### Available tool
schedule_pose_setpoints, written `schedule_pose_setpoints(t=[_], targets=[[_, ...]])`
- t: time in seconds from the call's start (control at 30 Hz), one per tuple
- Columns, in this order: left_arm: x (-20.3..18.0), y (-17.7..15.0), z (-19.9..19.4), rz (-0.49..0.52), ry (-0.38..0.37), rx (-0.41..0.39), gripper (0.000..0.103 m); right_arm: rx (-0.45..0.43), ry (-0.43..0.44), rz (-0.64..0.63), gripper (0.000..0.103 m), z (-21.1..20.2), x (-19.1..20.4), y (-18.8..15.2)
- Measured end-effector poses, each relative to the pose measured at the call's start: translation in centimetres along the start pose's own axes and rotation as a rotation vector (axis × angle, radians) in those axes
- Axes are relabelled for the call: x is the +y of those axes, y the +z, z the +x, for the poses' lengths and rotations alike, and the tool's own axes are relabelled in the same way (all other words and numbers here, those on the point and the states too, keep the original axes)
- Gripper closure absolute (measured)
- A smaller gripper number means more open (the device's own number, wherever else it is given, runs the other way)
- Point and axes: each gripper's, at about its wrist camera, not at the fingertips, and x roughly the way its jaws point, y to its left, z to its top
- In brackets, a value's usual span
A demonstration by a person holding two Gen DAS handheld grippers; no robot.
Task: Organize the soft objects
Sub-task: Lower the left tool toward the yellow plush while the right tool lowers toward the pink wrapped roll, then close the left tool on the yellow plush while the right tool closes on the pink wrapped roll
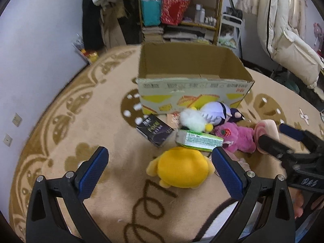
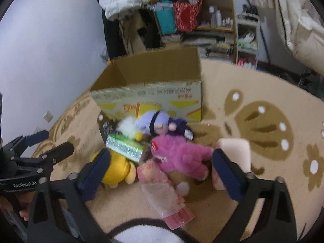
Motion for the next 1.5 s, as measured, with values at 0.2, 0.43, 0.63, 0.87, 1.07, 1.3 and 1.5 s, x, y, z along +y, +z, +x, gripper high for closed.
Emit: schedule_pose_setpoints(t=[0.2,0.43,0.63,0.87,1.07,1.3,1.5], targets=[[0.1,0.7,3.6,-0.013,-0.054,0.127,0.002,0.112,-0.015,-0.024,0.013,3.0,0.7,-0.5],[-0.2,0.9,6.2,-0.001,-0.076,0.195,0.002,0.206,-0.020,-0.032,0.018,5.4,0.8,-1.1],[-0.4,0.7,8.5,0.002,-0.092,0.264,0.002,0.260,-0.024,-0.042,0.018,6.8,0.9,-1.4],[0.1,0.3,10.7,-0.043,-0.095,0.338,0.002,0.334,-0.025,-0.080,0.018,8.4,1.9,-1.9],[-0.8,-0.2,11.7,-0.002,-0.105,0.390,0.002,0.374,-0.008,-0.070,0.018,10.0,1.9,-1.9],[-0.7,-0.2,12.4,-0.025,-0.130,0.419,0.002,0.423,-0.030,-0.092,0.018,11.9,2.8,-2.3],[-0.6,-0.2,12.4,-0.029,-0.142,0.420,0.002,0.440,-0.072,-0.113,0.022,12.7,3.2,-2.3]])
